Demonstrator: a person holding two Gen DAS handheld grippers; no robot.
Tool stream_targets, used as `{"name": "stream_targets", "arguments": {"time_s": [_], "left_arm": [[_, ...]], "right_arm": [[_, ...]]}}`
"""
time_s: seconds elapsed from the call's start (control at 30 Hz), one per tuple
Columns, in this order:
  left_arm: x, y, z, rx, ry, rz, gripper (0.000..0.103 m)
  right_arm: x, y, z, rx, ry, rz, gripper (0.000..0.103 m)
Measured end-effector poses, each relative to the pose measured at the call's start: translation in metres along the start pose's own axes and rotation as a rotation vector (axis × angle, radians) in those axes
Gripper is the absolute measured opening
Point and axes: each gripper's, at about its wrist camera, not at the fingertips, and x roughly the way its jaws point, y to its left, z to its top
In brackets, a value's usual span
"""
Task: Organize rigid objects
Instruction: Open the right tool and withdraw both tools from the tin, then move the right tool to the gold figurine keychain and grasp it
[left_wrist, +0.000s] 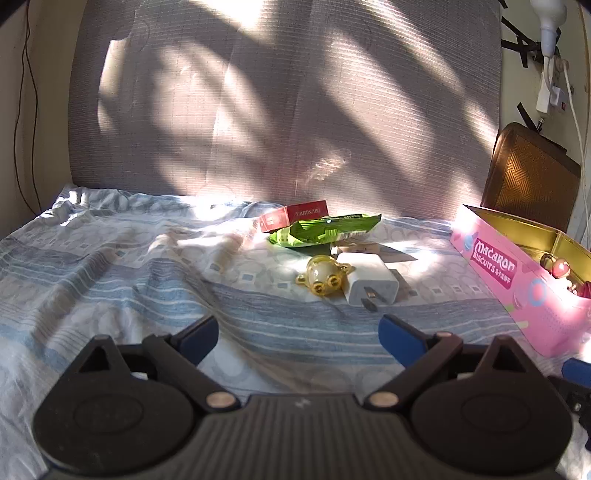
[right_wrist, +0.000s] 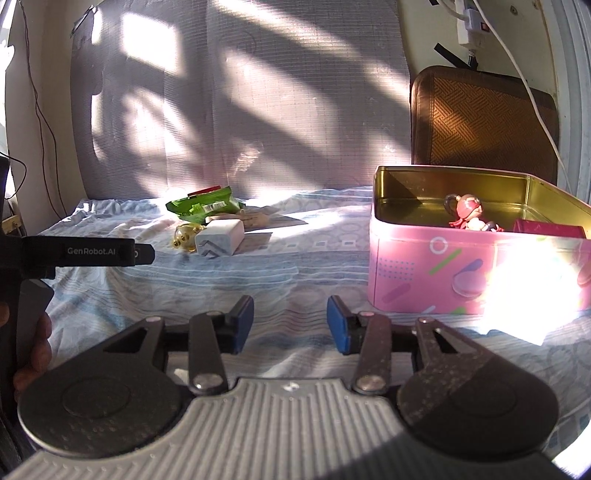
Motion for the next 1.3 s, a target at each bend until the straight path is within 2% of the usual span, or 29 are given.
{"name": "stream_targets", "arguments": {"time_s": [0.33, 0.6, 1.17, 1.3], "left_arm": [[-0.007, 0.022, 0.012, -0.082, -0.048, 0.062, 0.097], [-0.010, 0.043, 0.018, -0.181, -0.056, 0.077, 0.097], [0.007, 0.067, 0.016, -0.283, 0.026, 0.098, 0.096], [0.008, 0.066, 0.016, -0.282, 0.023, 0.098, 0.096]], "right_arm": [[0.026, 0.020, 0.016, -0.090, 0.036, 0.043, 0.046], [0.059, 0.045, 0.038, -0.142, 0.052, 0.086, 0.049], [0.120, 0.097, 0.056, -0.268, 0.043, 0.162, 0.051], [0.135, 0.101, 0.063, -0.297, 0.029, 0.159, 0.057]]}}
